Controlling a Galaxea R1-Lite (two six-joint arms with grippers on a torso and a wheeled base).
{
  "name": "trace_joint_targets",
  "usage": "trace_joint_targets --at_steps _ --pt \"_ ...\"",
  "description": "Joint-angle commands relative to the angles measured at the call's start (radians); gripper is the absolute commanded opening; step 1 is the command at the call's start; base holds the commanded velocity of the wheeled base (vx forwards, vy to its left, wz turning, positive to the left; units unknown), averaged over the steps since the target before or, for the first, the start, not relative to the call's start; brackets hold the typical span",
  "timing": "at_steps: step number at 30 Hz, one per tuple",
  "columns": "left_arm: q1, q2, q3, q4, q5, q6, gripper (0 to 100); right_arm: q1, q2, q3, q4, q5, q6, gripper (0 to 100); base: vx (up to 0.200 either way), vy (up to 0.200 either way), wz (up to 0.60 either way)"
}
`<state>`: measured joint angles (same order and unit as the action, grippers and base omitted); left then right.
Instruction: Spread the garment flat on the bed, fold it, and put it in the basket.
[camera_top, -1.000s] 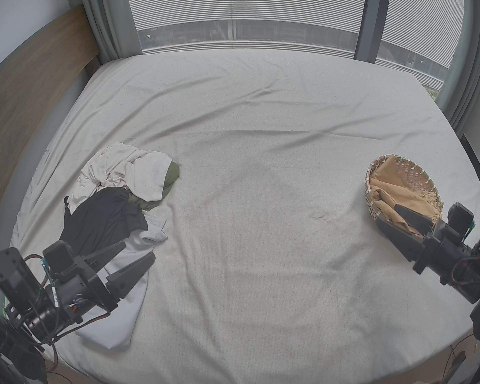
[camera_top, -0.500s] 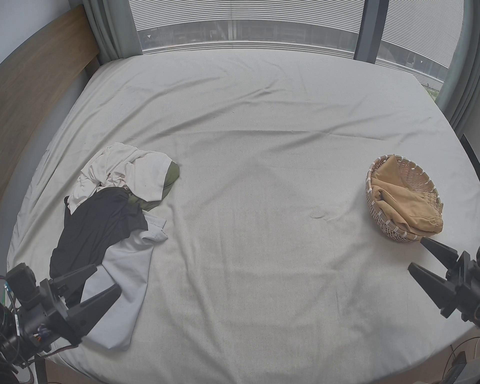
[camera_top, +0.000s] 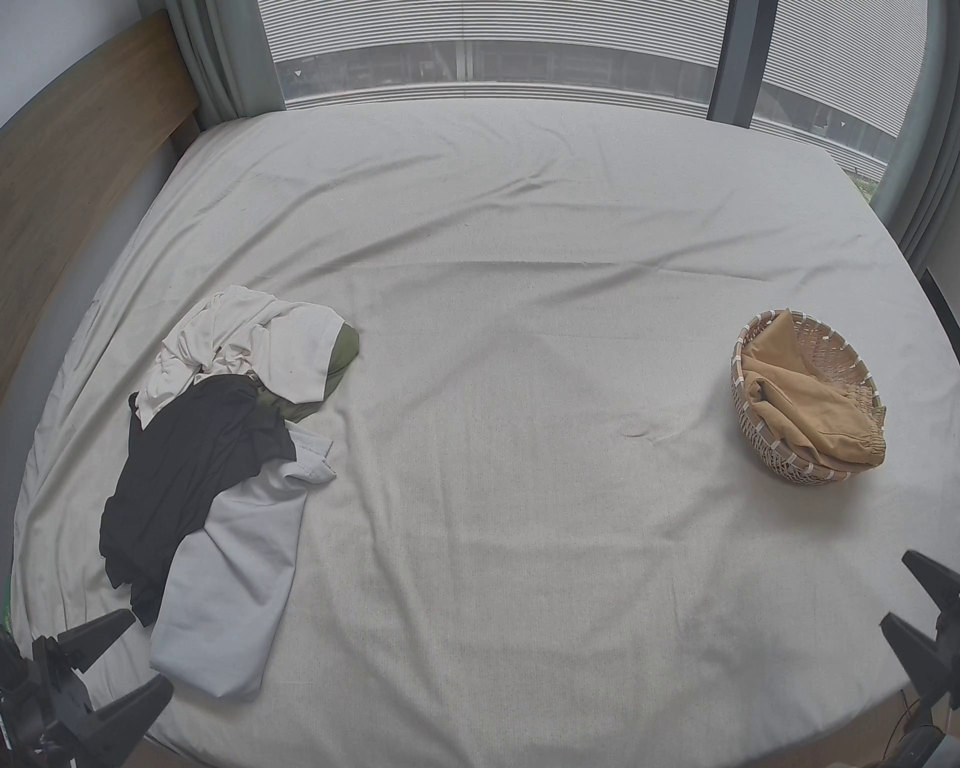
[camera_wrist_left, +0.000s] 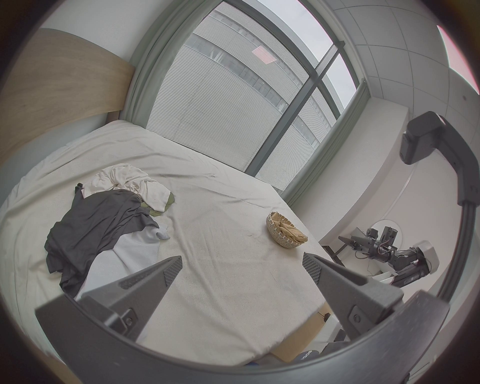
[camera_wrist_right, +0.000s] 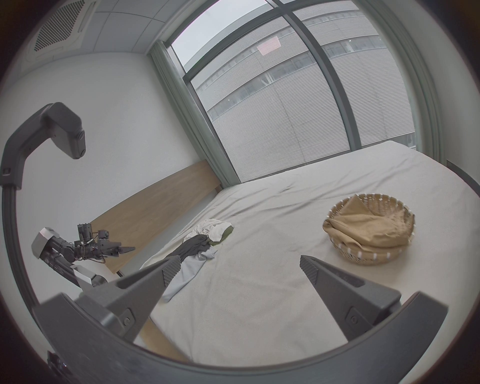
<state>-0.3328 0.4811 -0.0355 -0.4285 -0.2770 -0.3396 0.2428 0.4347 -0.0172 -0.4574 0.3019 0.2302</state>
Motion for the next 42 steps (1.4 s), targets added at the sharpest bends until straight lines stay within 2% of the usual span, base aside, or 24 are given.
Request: trace_joint_targets --at_steps 1,5,7,9,11,14,16,18,20,22,24,28,29,31,33,37,38,42 --pt "0.006 -0.239 -0.018 0.152 0.001 -0.001 100 -0.120 -0.341 -0.024 0.200 0.019 0.000 100 0.000 0.000 0.00" --pt "0.043 -0.289 -0.003 0.180 0.001 -0.001 100 -0.125 -0.337 -0.001 0.163 -0.029 -0.003 100 0.000 0.000 0.00" --pt "0.058 -0.309 -0.003 0.200 -0.001 -0.001 100 -0.155 -0.338 0.000 0.183 -0.027 -0.008 100 0.000 0.000 0.00" --pt "0.080 -0.334 -0.007 0.231 -0.001 0.001 100 -0.232 -0.358 0.002 0.232 0.002 -0.037 100 0.000 0.000 0.00" --pt "0.106 -0.355 -0.001 0.252 -0.001 0.001 100 -0.267 -0.383 0.017 0.272 0.026 -0.060 100 0.000 0.000 0.00" --pt "0.127 -0.383 0.013 0.266 -0.001 0.005 100 -0.263 -0.384 0.017 0.303 0.008 -0.060 100 0.000 0.000 0.00" --pt "0.129 -0.386 0.036 0.277 0.050 0.088 100 -0.255 -0.399 0.017 0.370 -0.052 -0.092 100 0.000 0.000 0.00" --pt "0.129 -0.386 0.036 0.278 0.071 0.113 100 -0.250 -0.412 0.017 0.395 -0.069 -0.121 100 0.000 0.000 0.00" --pt "0.155 -0.386 0.036 0.284 0.108 0.143 100 -0.246 -0.421 0.017 0.411 -0.213 -0.239 100 0.000 0.000 0.00" --pt "0.189 -0.386 0.036 0.303 0.116 0.148 100 -0.246 -0.422 0.017 0.422 -0.307 -0.281 100 0.000 0.000 0.00" --pt "0.218 -0.386 0.036 0.353 0.136 0.175 100 -0.246 -0.422 0.017 0.422 -0.288 -0.264 100 0.000 0.000 0.00" --pt "0.250 -0.387 0.036 0.361 0.242 0.166 100 -0.243 -0.422 0.017 0.459 -0.314 -0.224 100 0.000 0.000 0.00" --pt "0.262 -0.389 0.036 0.361 0.242 0.175 100 -0.243 -0.422 0.017 0.462 -0.316 -0.223 100 0.000 0.000 0.00" --pt "0.357 -0.435 0.036 0.367 0.211 0.235 100 -0.244 -0.422 0.017 0.459 -0.316 -0.224 100 0.000 0.000 0.00" --pt "0.354 -0.443 0.036 0.366 0.210 0.249 100 -0.244 -0.421 0.017 0.459 -0.314 -0.224 100 0.000 0.000 0.00" --pt "0.345 -0.450 0.036 0.364 0.288 0.252 100 -0.243 -0.422 0.017 0.459 -0.313 -0.227 100 0.000 0.000 0.00" --pt "0.344 -0.452 0.036 0.390 0.311 0.289 100 -0.244 -0.422 0.017 0.459 -0.308 -0.233 100 0.000 0.000 0.00" --pt "0.345 -0.452 0.032 0.430 0.312 0.315 100 -0.244 -0.422 0.017 0.457 -0.294 -0.255 100 0.000 0.000 0.00"
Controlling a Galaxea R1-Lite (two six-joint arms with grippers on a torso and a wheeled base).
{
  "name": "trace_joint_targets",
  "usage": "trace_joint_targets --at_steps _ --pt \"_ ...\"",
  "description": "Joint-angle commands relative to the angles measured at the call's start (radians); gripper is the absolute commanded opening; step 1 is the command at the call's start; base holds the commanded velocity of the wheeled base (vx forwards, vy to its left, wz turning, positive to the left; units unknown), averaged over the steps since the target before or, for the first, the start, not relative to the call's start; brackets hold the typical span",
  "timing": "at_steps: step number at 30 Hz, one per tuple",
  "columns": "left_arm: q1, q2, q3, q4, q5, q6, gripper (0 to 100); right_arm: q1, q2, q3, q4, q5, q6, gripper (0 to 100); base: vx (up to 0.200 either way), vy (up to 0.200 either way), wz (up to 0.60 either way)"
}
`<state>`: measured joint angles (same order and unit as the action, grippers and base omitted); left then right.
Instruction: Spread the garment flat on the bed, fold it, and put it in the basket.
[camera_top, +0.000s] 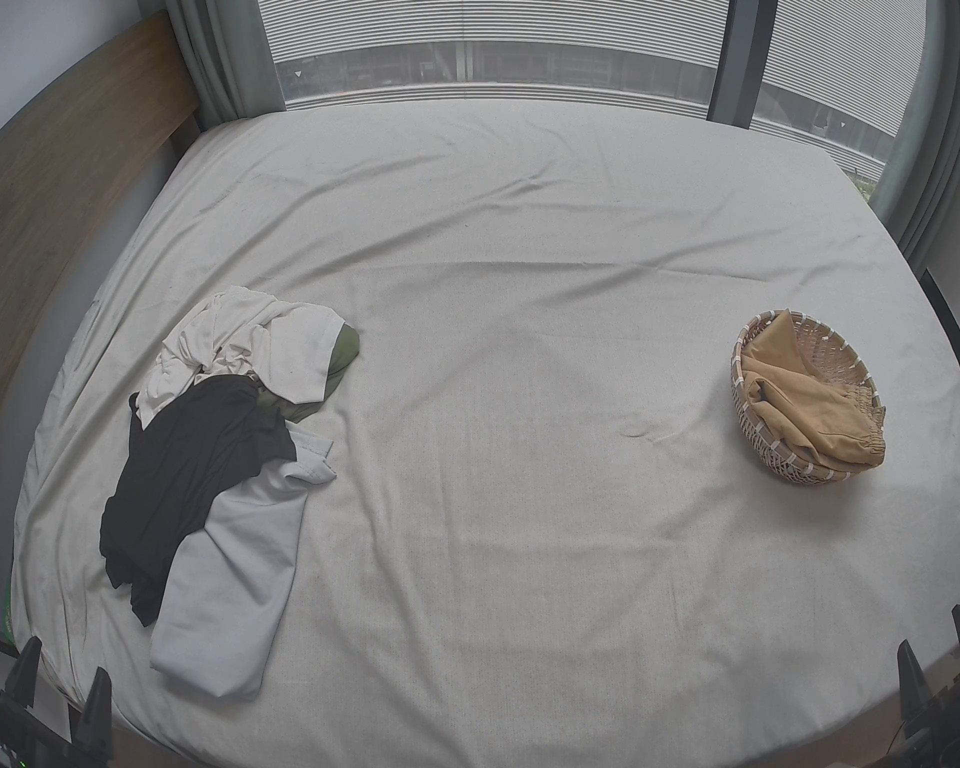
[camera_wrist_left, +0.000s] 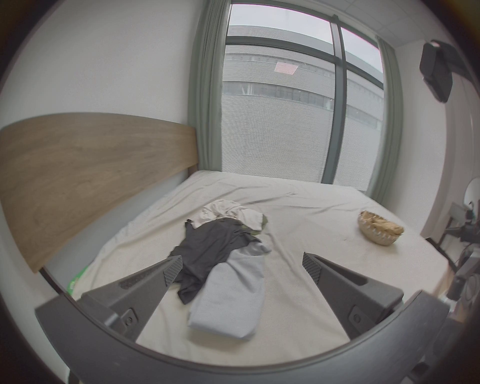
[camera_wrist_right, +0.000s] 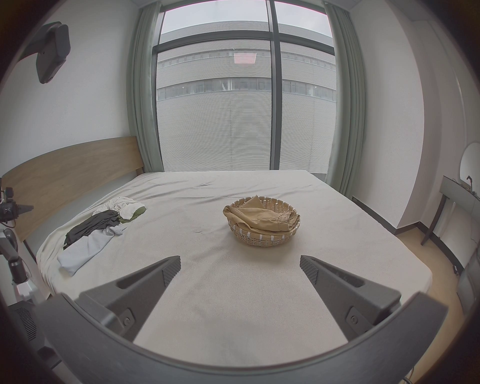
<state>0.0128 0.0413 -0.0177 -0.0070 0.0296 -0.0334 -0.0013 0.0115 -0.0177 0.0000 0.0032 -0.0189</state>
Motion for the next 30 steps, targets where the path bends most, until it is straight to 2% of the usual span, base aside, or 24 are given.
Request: trace_joint_targets --at_steps 1,3,30 --pt "-0.002 -0.012 0.016 0.012 -0.011 0.033 100 0.000 0.001 0.018 0.000 0.004 -0.007 100 0.000 0.000 0.00" --pt "-0.007 -0.011 0.016 0.012 -0.031 0.040 100 0.001 0.001 0.018 0.000 0.006 -0.003 100 0.000 0.000 0.00" --pt "-0.013 -0.040 0.016 0.012 -0.033 0.040 100 0.003 -0.001 0.016 0.011 0.017 0.001 100 0.000 0.000 0.00"
